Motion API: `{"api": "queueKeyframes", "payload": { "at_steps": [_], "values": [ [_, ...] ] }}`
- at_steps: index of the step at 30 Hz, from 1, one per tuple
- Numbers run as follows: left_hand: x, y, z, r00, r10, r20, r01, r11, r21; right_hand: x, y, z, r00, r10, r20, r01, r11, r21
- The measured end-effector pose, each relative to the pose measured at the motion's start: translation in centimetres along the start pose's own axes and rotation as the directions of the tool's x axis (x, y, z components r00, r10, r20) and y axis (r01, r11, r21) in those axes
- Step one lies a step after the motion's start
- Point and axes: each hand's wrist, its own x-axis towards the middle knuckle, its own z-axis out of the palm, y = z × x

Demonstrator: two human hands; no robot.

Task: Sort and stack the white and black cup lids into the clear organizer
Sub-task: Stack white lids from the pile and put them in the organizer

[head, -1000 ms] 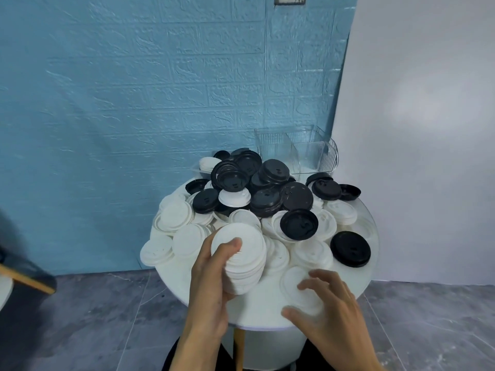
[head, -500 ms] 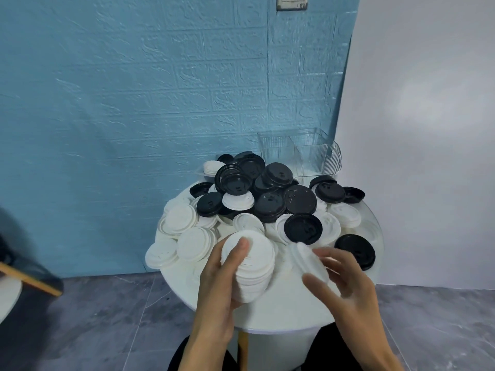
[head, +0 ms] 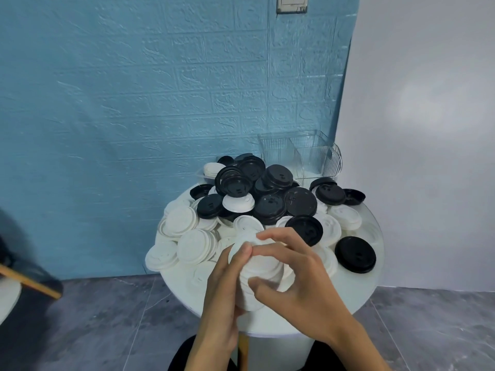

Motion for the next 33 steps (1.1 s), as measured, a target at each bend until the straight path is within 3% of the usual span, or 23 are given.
{"api": "queueKeyframes", "payload": {
  "at_steps": [8, 16, 18, 20, 22, 24, 27, 33],
  "values": [
    [0.6, -0.2, -0.5, 1.0, 0.003, -0.028, -0.003, 1.0, 0.014, -0.2, 1.4, 0.0, 0.998, -0.048, -0.033, 0.054, 0.974, 0.221],
    [1.0, -0.8, -0.5, 0.997, -0.053, -0.059, 0.05, 0.997, -0.052, -0.9, 3.3, 0.2, 0.995, 0.083, 0.059, -0.099, 0.922, 0.373],
    [1.0, -0.9, -0.6, 0.995, -0.065, -0.076, 0.059, 0.995, -0.076, -1.1, 4.2, -0.3, 0.992, 0.109, -0.058, -0.087, 0.952, 0.292],
    [0.9, -0.8, -0.8, 0.994, -0.062, -0.094, 0.053, 0.994, -0.093, -1.4, 5.8, -1.0, 0.951, 0.116, -0.286, -0.114, 0.993, 0.023],
    [0.9, -0.7, -0.8, 0.994, -0.056, -0.096, 0.048, 0.995, -0.091, -1.9, 7.4, -1.8, 0.902, 0.086, -0.424, -0.213, 0.941, -0.262],
    [0.9, -0.7, -0.7, 0.994, -0.056, -0.098, 0.047, 0.995, -0.085, -2.3, 8.9, -2.2, 0.89, 0.12, -0.44, -0.314, 0.861, -0.401],
    [0.8, -0.7, -0.4, 0.994, -0.056, -0.097, 0.048, 0.996, -0.081, -2.7, 10.3, -1.9, 0.89, 0.257, -0.377, -0.424, 0.77, -0.476],
    [0.7, -0.8, -0.1, 0.994, -0.051, -0.093, 0.044, 0.997, -0.07, -3.1, 11.5, -1.9, 0.901, 0.275, -0.336, -0.416, 0.768, -0.486]
  ]
}}
